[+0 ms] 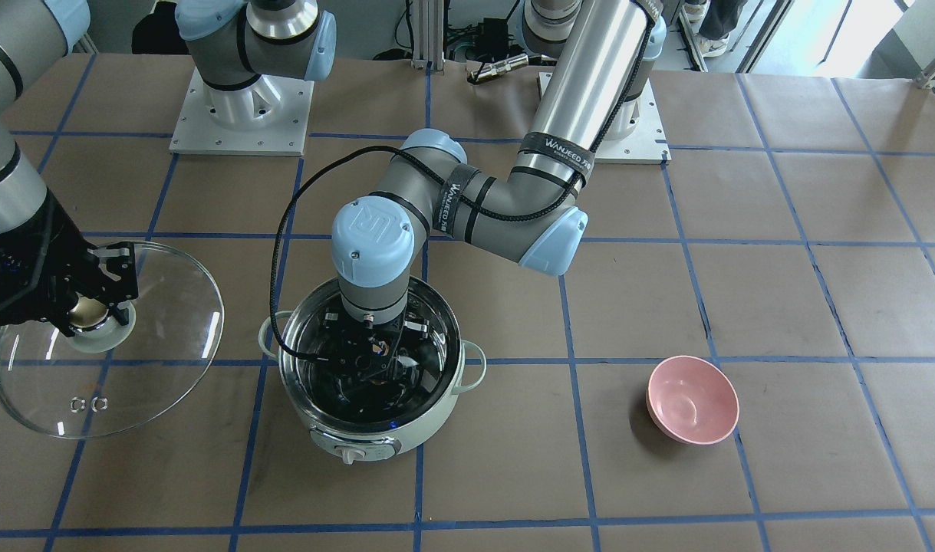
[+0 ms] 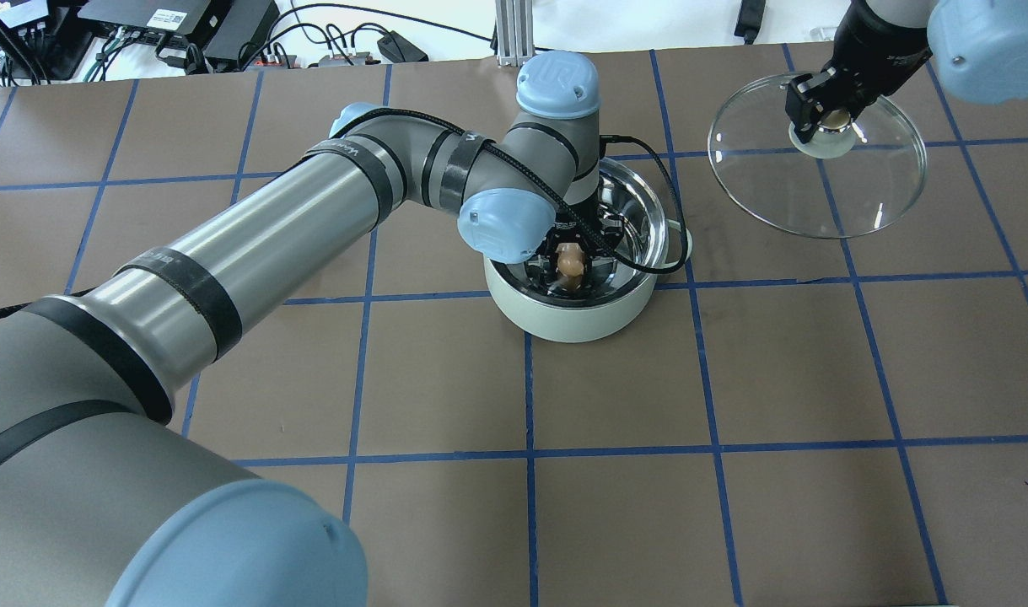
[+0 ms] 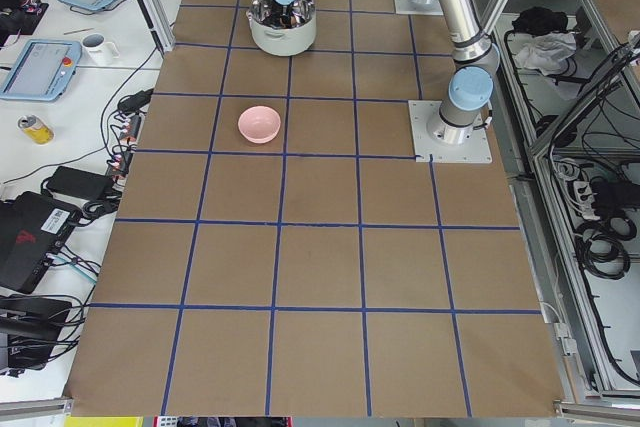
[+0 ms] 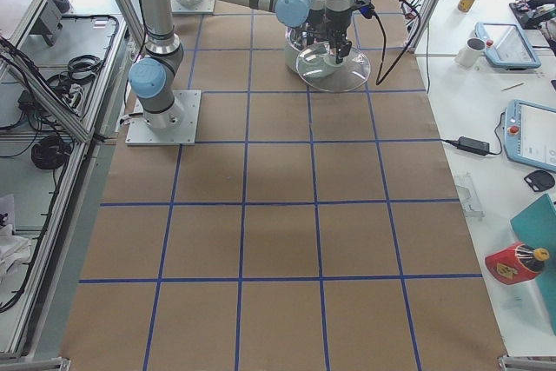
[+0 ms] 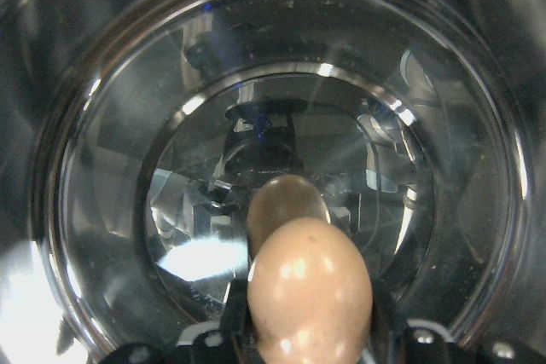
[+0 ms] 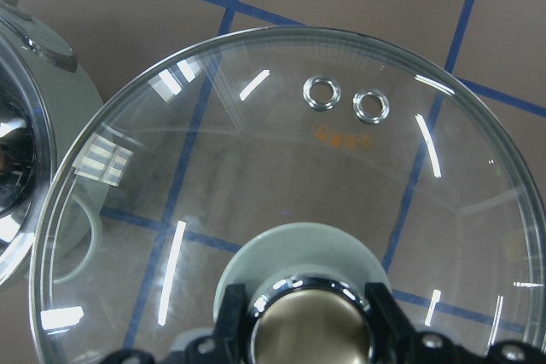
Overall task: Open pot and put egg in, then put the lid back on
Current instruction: 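Open the left gripper to release the egg inside the pot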
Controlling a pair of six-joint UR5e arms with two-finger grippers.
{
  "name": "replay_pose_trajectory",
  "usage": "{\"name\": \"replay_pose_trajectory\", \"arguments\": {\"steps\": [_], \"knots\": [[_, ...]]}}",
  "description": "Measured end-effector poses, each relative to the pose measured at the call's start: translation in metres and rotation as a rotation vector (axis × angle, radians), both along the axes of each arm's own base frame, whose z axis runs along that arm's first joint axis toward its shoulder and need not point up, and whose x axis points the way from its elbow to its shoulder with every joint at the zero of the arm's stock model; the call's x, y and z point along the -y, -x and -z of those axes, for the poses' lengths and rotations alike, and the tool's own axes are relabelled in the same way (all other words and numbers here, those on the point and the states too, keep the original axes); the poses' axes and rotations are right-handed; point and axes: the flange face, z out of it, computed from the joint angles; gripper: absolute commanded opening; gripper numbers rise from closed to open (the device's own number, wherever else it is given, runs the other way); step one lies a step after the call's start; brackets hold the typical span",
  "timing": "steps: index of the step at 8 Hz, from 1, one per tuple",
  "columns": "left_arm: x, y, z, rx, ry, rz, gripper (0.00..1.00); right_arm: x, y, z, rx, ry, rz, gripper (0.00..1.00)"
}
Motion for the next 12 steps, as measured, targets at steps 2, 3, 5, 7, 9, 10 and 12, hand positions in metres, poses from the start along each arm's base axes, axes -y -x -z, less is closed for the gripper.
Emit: {"name": "replay_pose_trajectory", "arguments": {"steps": [2, 3, 5, 7, 9, 10, 12], "knots": [[-0.001, 0.002, -0.002, -0.002, 0.008, 0.001, 0.75, -0.001, -0.002, 0.004, 0.02, -0.012, -0.001, 0.0], [-0.002, 0.002, -0.005, -0.005, 0.015, 0.002, 0.84, -0.002, -0.003, 0.003, 0.025, -0.009, 0.0, 0.0], [-0.002, 0.003, -0.012, -0.009, 0.029, 0.004, 0.88, -0.003, -0.003, 0.001, 0.028, -0.006, 0.002, 0.0], [-0.005, 0.001, -0.035, -0.021, 0.061, 0.006, 0.99, -0.004, -0.003, 0.001, 0.028, -0.009, 0.002, 0.0], [-0.011, -0.003, -0.075, -0.036, 0.116, 0.013, 1.0, -0.004, -0.003, 0.001, 0.029, -0.01, 0.005, 0.0], [-0.015, -0.007, -0.101, -0.04, 0.153, 0.02, 1.0, -0.005, -0.003, 0.0, 0.03, -0.007, 0.006, 0.0], [-0.023, -0.031, -0.151, -0.024, 0.204, 0.016, 1.0, -0.006, -0.004, -0.004, 0.033, -0.001, 0.014, 0.0]]}}
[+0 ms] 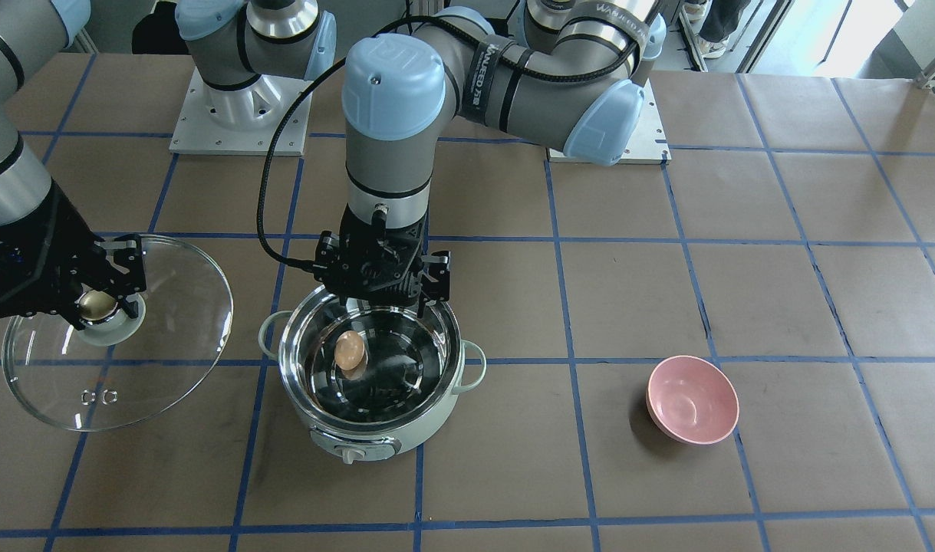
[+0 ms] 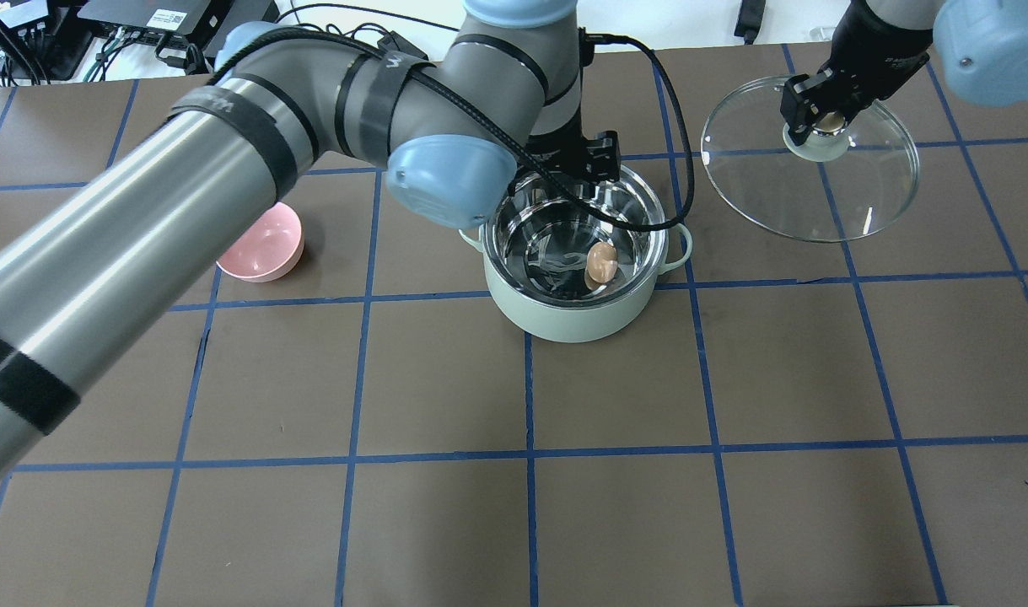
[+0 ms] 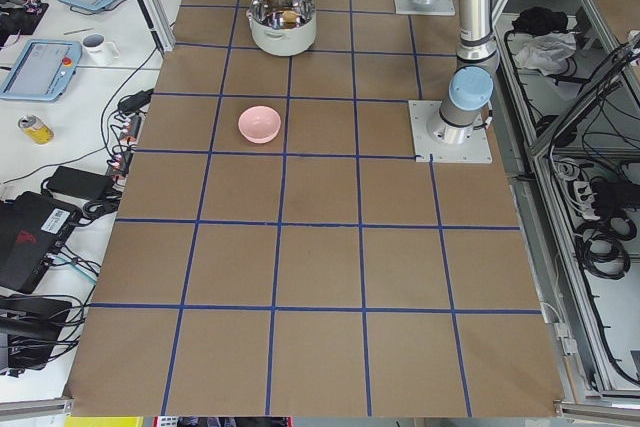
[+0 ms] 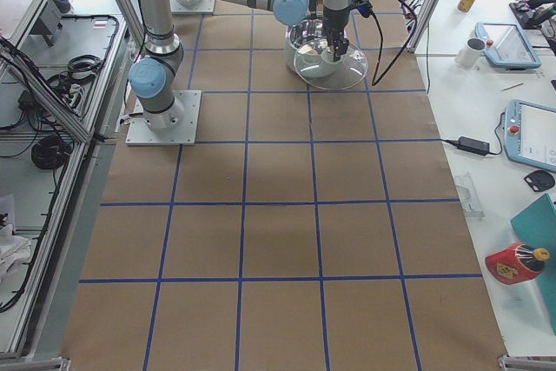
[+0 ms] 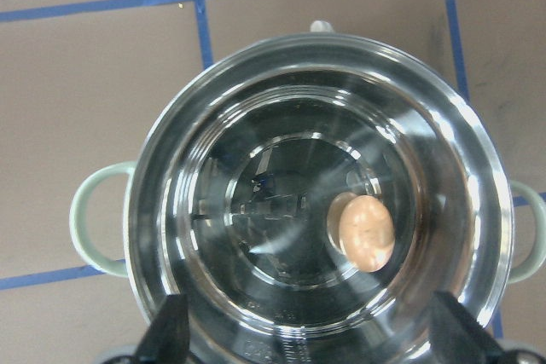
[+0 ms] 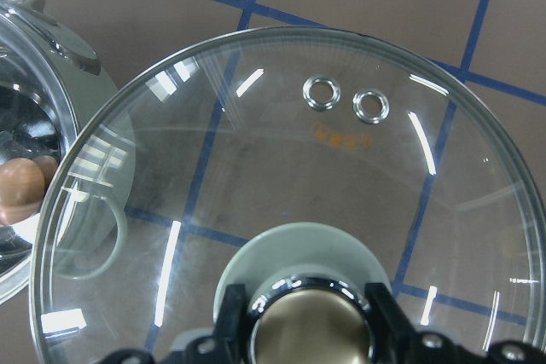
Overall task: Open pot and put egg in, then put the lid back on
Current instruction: 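Open the left gripper to release the egg inside the pot, then withdraw the left gripper while the right gripper carries the lid over the pot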
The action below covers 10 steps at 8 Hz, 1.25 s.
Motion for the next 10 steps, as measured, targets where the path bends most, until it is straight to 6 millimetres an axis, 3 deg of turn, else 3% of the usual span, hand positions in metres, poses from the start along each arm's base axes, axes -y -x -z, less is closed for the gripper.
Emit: {"name": "replay_pose_trajectory", "arguments": {"steps": [1, 3, 4, 6, 8, 10], "knots": [[0.006, -0.029, -0.021, 0.01, 0.012, -0.03, 1.0, -0.001, -0.002, -0.001, 0.004, 0.002, 0.022, 0.0], [0.031, -0.121, -0.056, 0.016, 0.022, -0.149, 1.0, -0.003, -0.014, -0.004, 0.015, 0.008, 0.091, 0.0], [0.04, -0.168, -0.073, 0.021, 0.038, -0.198, 1.0, -0.005, -0.027, -0.004, 0.021, 0.01, 0.118, 0.0], [0.039, -0.259, -0.112, 0.039, 0.062, -0.273, 1.0, -0.011, -0.077, -0.001, 0.036, 0.012, 0.169, 0.0], [0.013, -0.322, -0.149, 0.069, 0.057, -0.317, 1.0, -0.02, -0.138, 0.008, 0.051, 0.006, 0.202, 0.0], [-0.008, -0.35, -0.169, 0.144, 0.053, -0.35, 1.0, -0.029, -0.185, 0.021, 0.056, 0.001, 0.228, 0.0]]}}
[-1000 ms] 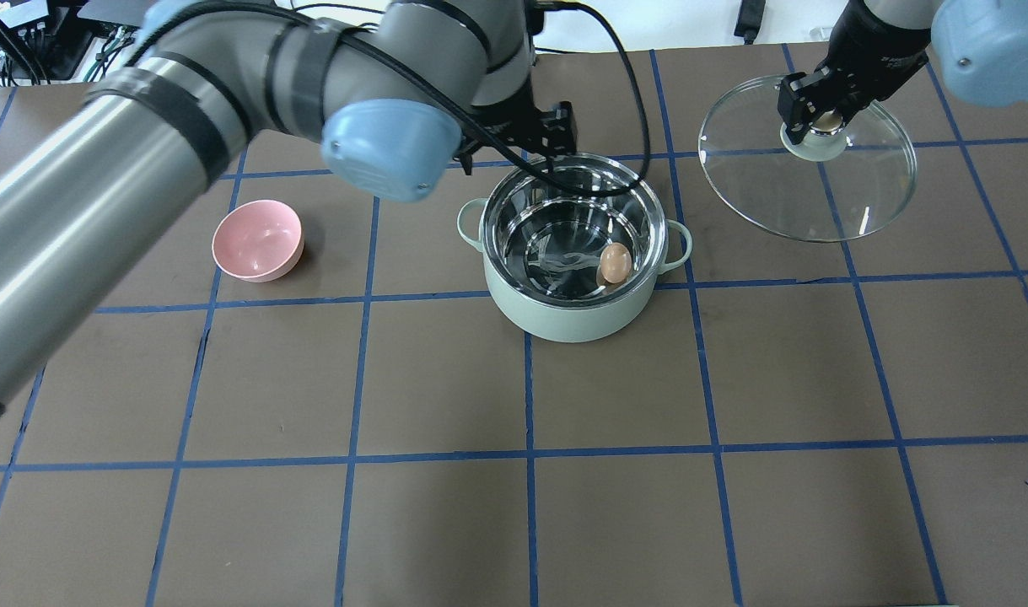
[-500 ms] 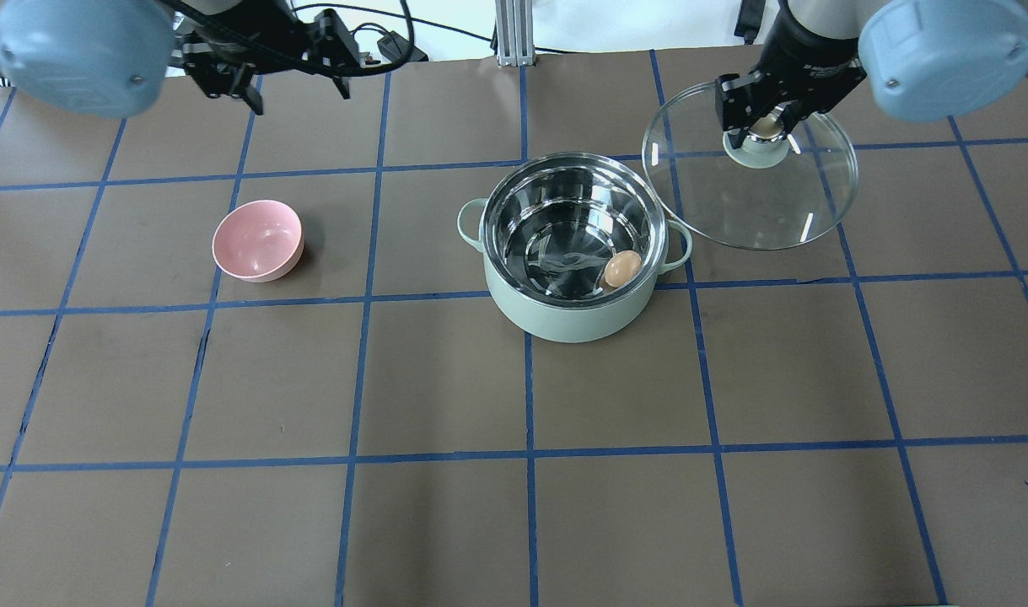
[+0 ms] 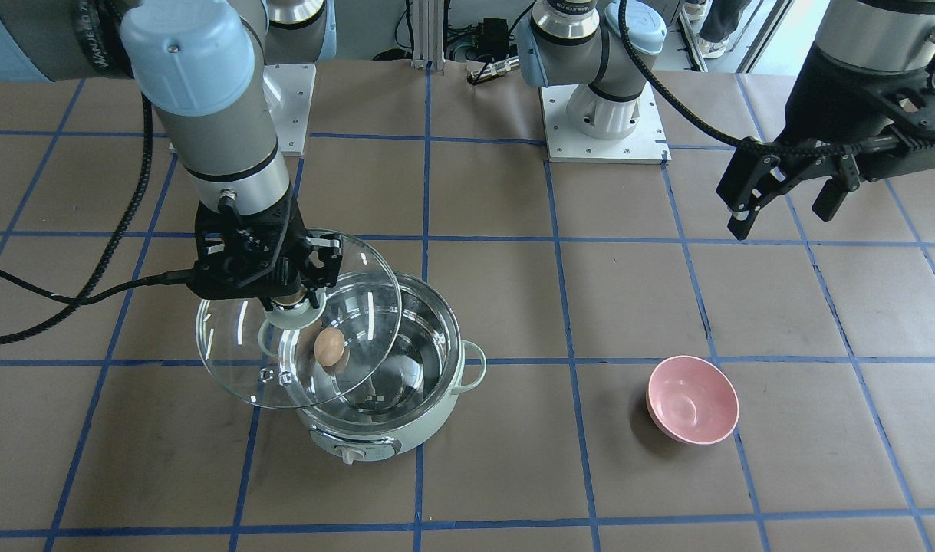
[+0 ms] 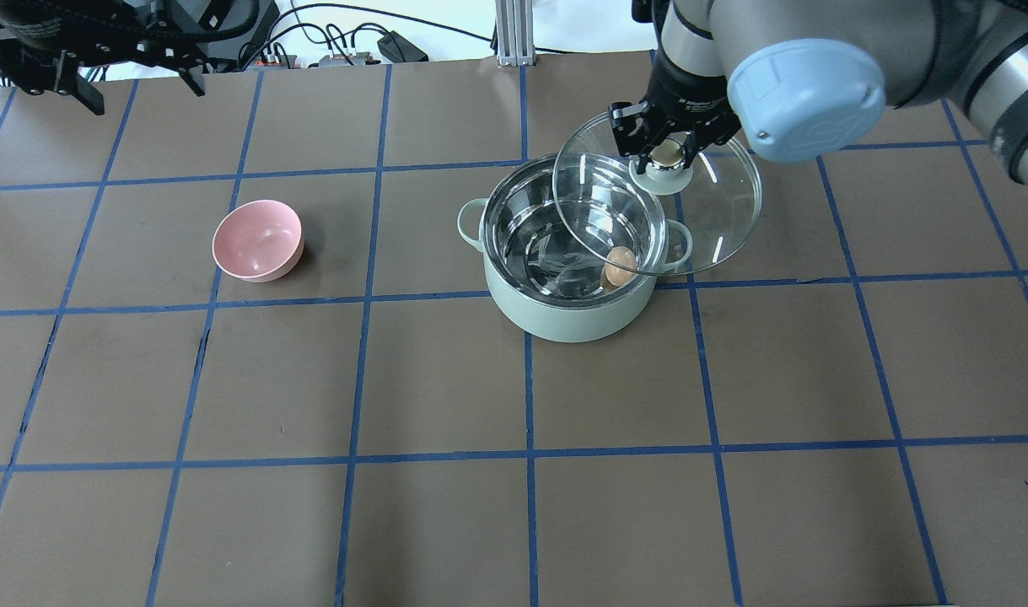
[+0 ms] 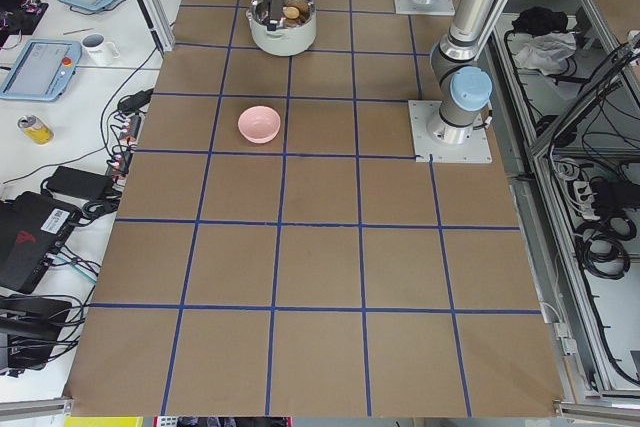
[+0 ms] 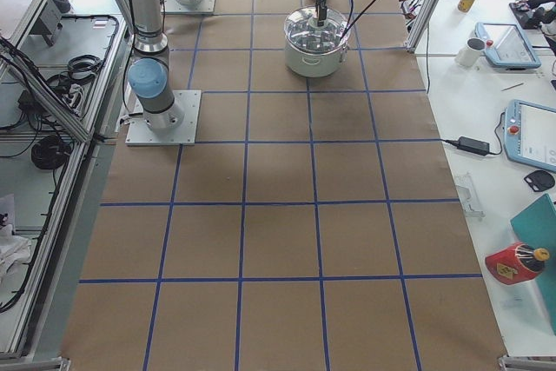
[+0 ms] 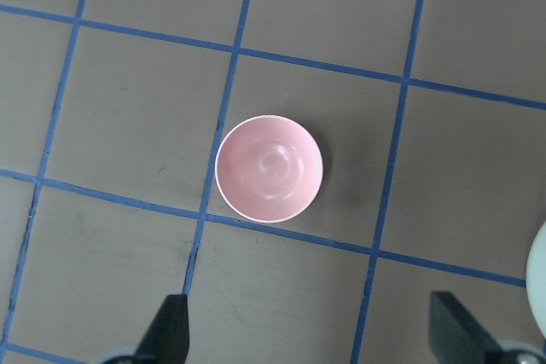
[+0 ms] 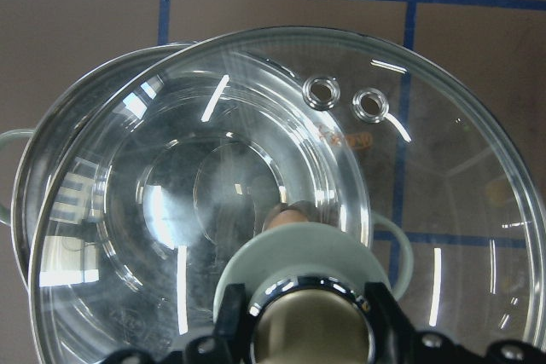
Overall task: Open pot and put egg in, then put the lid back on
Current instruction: 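Withdraw the left gripper while the right gripper carries the lid over the pot, then lower the glass lid onto the pot and open the right gripper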
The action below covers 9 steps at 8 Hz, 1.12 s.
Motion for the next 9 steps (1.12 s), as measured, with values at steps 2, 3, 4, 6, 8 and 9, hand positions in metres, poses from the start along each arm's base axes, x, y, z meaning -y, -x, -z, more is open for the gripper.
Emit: {"name": "replay_pose_trajectory", "arguments": {"steps": [2, 3, 4, 6, 8, 9], "knots": [[-0.002, 0.018, 0.007, -0.009, -0.019, 0.004, 1.0, -0.008, -0.038, 0.013, 0.004, -0.005, 0.007, 0.0], [-0.005, 0.049, 0.013, -0.025, -0.029, 0.046, 1.0, -0.009, -0.049, 0.022, 0.005, -0.011, 0.014, 0.0], [-0.011, 0.074, 0.016, -0.035, -0.041, 0.087, 1.0, -0.009, -0.057, 0.031, 0.008, -0.011, 0.02, 0.0], [-0.022, 0.091, 0.024, -0.043, -0.101, 0.13, 1.0, -0.013, -0.075, 0.052, 0.007, -0.017, 0.023, 0.0], [-0.033, 0.093, 0.027, -0.078, -0.168, 0.159, 1.0, -0.012, -0.082, 0.067, 0.007, -0.017, 0.03, 0.0], [-0.037, 0.091, 0.027, -0.101, -0.185, 0.16, 1.0, -0.01, -0.083, 0.071, 0.007, -0.014, 0.028, 0.0]]}}
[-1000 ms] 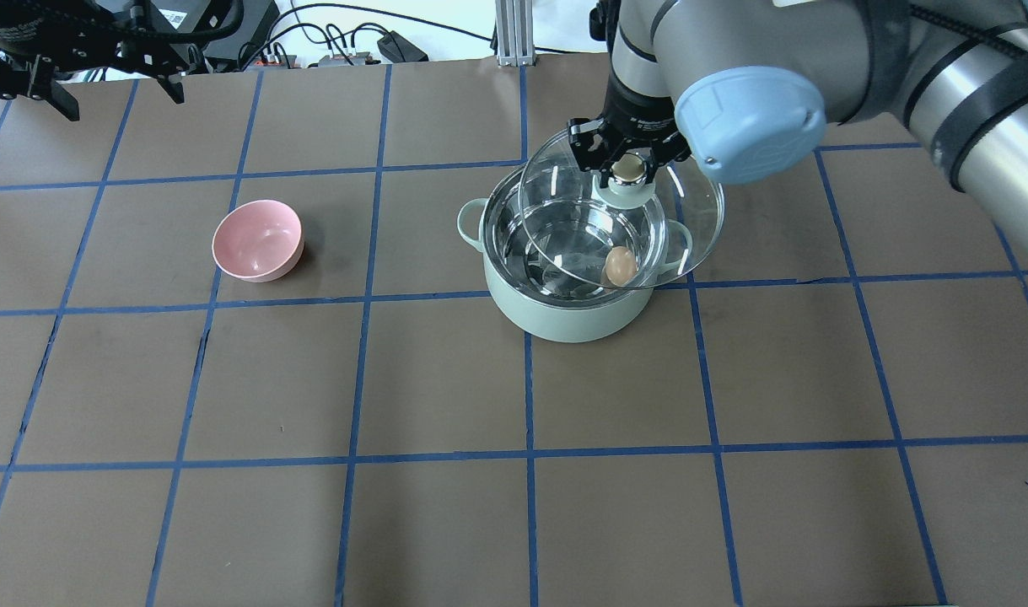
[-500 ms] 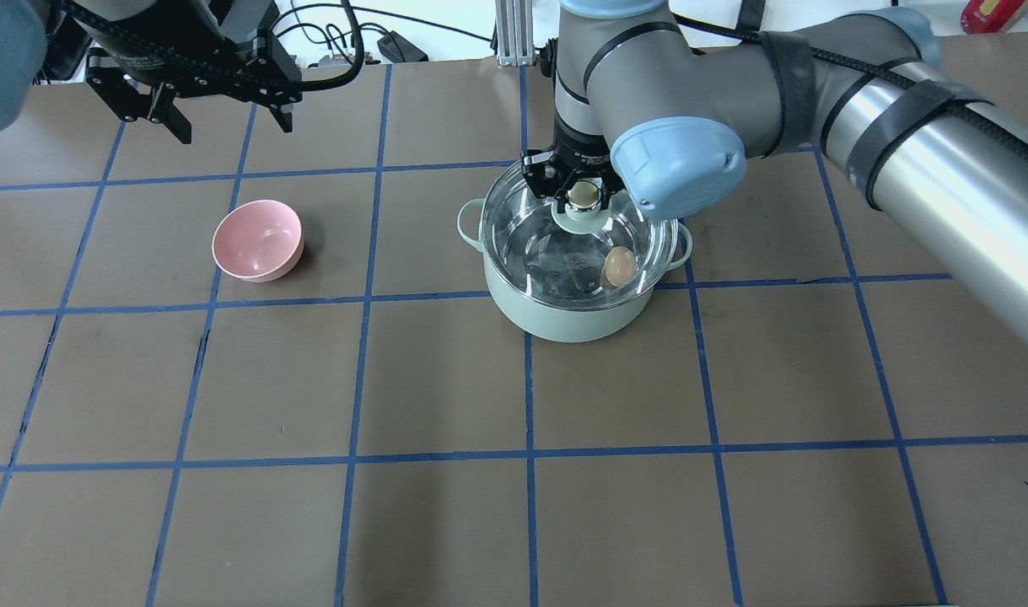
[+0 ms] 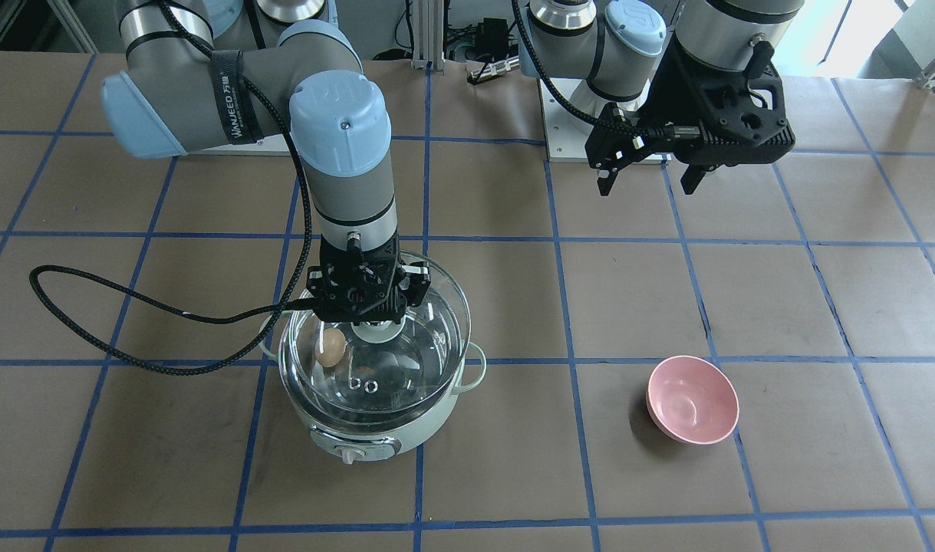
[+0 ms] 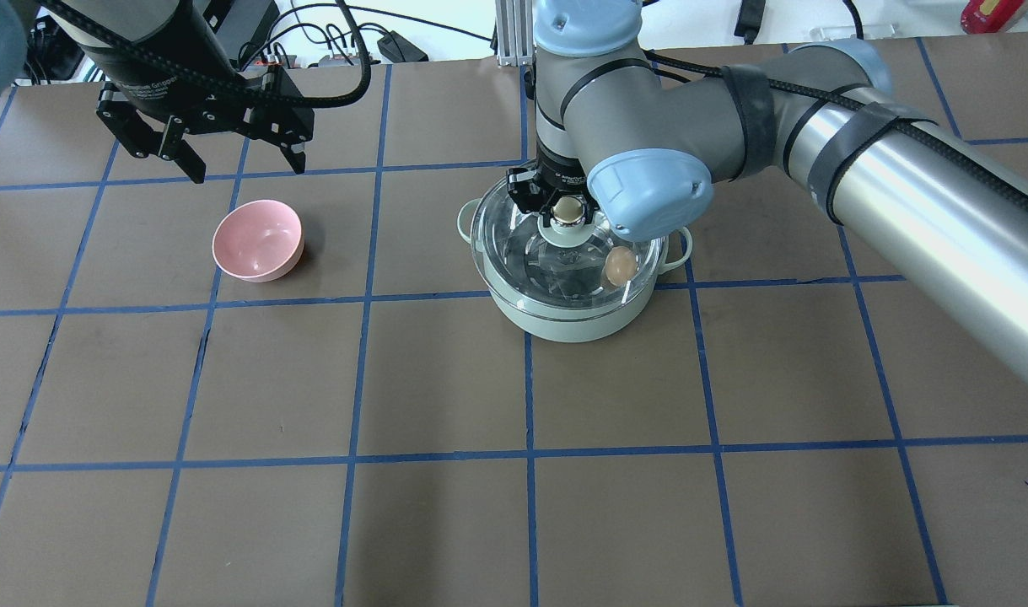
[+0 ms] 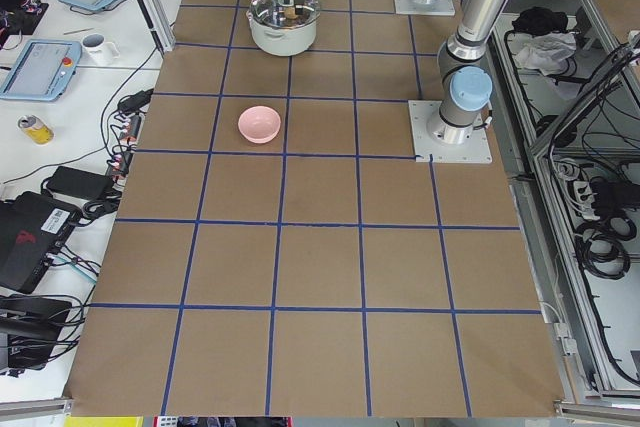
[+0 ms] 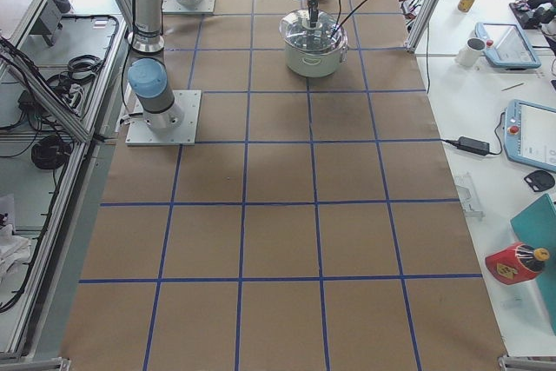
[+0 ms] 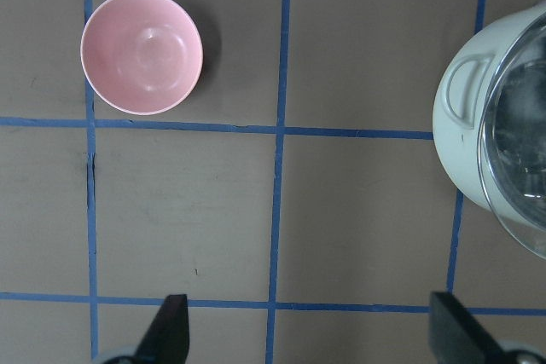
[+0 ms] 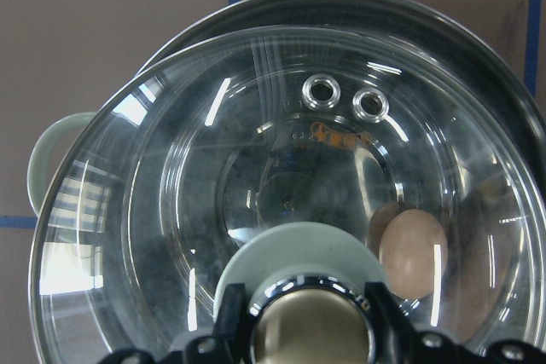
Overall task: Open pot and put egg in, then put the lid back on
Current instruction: 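Lower the glass lid onto the pot and open the right gripper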
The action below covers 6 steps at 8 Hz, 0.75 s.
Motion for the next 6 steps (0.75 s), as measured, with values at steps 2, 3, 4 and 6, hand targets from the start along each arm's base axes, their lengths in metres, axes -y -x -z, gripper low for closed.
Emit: {"name": "replay_pose_trajectory", "arguments": {"steps": [2, 3, 4, 6], "knots": [[-0.002, -0.006, -0.001, -0.009, -0.016, 0.002, 1.0, 0.004, -0.001, 0.004, 0.003, 0.017, -0.006, 0.0], [-0.002, -0.011, -0.001, -0.007, -0.02, 0.002, 1.0, 0.006, -0.002, 0.006, -0.001, 0.022, -0.008, 0.0], [-0.002, -0.014, 0.0, -0.005, -0.023, 0.001, 1.0, 0.007, -0.001, 0.008, -0.007, 0.026, -0.015, 0.0], [-0.002, -0.016, 0.0, 0.002, -0.028, 0.001, 1.0, 0.008, 0.0, 0.008, -0.022, 0.034, -0.026, 0.0]]}}
